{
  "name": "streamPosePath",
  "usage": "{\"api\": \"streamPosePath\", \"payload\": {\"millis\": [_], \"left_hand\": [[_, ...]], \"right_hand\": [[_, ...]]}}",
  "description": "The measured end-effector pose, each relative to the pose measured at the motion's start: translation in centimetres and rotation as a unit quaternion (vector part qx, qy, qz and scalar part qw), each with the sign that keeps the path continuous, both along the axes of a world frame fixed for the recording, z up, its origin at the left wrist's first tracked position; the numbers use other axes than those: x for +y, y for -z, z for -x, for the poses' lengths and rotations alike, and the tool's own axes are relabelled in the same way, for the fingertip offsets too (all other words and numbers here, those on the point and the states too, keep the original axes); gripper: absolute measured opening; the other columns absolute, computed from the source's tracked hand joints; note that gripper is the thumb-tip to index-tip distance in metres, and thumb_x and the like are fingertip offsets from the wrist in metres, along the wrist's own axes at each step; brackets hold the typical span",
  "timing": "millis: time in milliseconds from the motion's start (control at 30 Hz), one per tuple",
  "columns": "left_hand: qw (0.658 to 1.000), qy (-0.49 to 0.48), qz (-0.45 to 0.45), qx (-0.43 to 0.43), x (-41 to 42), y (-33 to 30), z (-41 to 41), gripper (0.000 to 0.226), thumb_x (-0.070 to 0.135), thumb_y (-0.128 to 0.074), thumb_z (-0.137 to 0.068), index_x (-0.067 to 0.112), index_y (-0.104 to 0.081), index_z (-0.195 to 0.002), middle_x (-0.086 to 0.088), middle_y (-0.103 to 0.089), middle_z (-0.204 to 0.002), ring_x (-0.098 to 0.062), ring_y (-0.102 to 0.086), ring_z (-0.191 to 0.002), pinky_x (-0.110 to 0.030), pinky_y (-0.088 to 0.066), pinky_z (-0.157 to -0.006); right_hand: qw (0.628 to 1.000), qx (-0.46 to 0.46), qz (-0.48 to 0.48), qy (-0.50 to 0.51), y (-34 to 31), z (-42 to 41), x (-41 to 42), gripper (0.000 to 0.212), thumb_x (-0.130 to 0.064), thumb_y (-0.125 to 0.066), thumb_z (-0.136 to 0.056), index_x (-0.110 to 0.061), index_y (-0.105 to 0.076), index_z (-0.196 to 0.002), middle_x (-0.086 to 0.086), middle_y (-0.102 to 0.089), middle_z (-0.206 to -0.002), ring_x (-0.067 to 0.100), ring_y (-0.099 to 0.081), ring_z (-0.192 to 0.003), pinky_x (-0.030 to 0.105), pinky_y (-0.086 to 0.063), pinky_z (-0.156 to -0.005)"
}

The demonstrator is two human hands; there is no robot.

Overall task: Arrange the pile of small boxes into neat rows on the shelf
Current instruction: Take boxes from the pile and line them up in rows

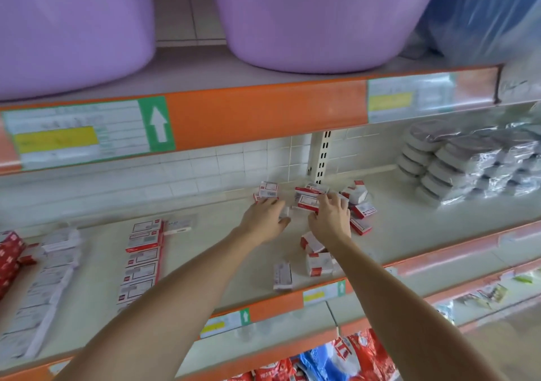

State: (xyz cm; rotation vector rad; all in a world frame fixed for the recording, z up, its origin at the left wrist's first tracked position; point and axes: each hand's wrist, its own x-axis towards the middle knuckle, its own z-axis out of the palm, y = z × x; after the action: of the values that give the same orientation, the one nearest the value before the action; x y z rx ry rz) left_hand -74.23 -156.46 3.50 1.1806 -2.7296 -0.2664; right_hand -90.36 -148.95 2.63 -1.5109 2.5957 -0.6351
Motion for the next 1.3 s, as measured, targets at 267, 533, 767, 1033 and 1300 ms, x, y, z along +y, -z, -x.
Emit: {"api": "streamPosePath", "payload": {"millis": [267, 533, 767, 1033, 1300], "left_hand": [[0.999, 0.012, -0.025, 0.016, 0.4, 0.3, 4.3, 0.052, 0.035, -0.054, -0.098, 0.015, -0.042, -0.145, -0.006, -0.05, -0.143, -0.027, -0.044, -0.132, -0.042, -0.045, -0.102], [1.0, 0.013, 0.0, -0.023, -0.2, 1.4, 7.8, 0.058, 0.025, -0.055, -0.095, 0.011, -0.036, -0.148, -0.006, -0.034, -0.155, -0.03, -0.032, -0.141, -0.047, -0.04, -0.11], [0.999, -0.014, 0.001, -0.039, 0.0, 2.1, 8.8, 0.059, 0.02, -0.055, -0.094, 0.015, -0.035, -0.149, -0.008, -0.018, -0.163, -0.032, -0.021, -0.145, -0.047, -0.026, -0.117], [1.0, -0.01, 0.007, -0.014, -0.7, 2.1, 8.1, 0.051, 0.014, -0.06, -0.088, 0.011, -0.047, -0.137, -0.005, -0.038, -0.15, -0.029, -0.036, -0.136, -0.046, -0.04, -0.109], [0.997, -0.058, 0.036, 0.024, -2.4, 2.1, 5.5, 0.046, 0.022, -0.054, -0.096, 0.01, -0.044, -0.14, -0.008, -0.048, -0.141, -0.028, -0.042, -0.132, -0.041, -0.037, -0.107]], "right_hand": [[0.999, -0.014, -0.002, 0.034, 1.3, 3.5, -1.0, 0.048, -0.018, -0.049, -0.09, -0.011, -0.046, -0.137, 0.013, -0.041, -0.142, 0.035, -0.03, -0.13, 0.045, -0.031, -0.106], [0.997, -0.034, 0.04, 0.05, 3.0, 3.7, -1.6, 0.044, -0.02, -0.054, -0.089, -0.011, -0.044, -0.131, 0.016, -0.039, -0.13, 0.034, -0.036, -0.118, 0.042, -0.041, -0.099], [0.998, -0.003, 0.019, 0.056, 3.8, 4.1, -1.8, 0.049, -0.028, -0.051, -0.092, -0.018, -0.043, -0.139, 0.019, -0.028, -0.15, 0.04, -0.023, -0.135, 0.046, -0.033, -0.11], [0.996, -0.019, 0.071, 0.05, 3.6, 4.0, -1.7, 0.032, -0.017, -0.051, -0.093, -0.004, -0.044, -0.122, 0.026, -0.045, -0.124, 0.039, -0.045, -0.112, 0.044, -0.045, -0.096], [0.978, -0.114, 0.17, -0.046, 3.2, 3.5, -2.3, 0.039, -0.013, -0.056, -0.089, -0.007, -0.042, -0.125, 0.017, -0.04, -0.122, 0.03, -0.043, -0.106, 0.042, -0.047, -0.091]]}}
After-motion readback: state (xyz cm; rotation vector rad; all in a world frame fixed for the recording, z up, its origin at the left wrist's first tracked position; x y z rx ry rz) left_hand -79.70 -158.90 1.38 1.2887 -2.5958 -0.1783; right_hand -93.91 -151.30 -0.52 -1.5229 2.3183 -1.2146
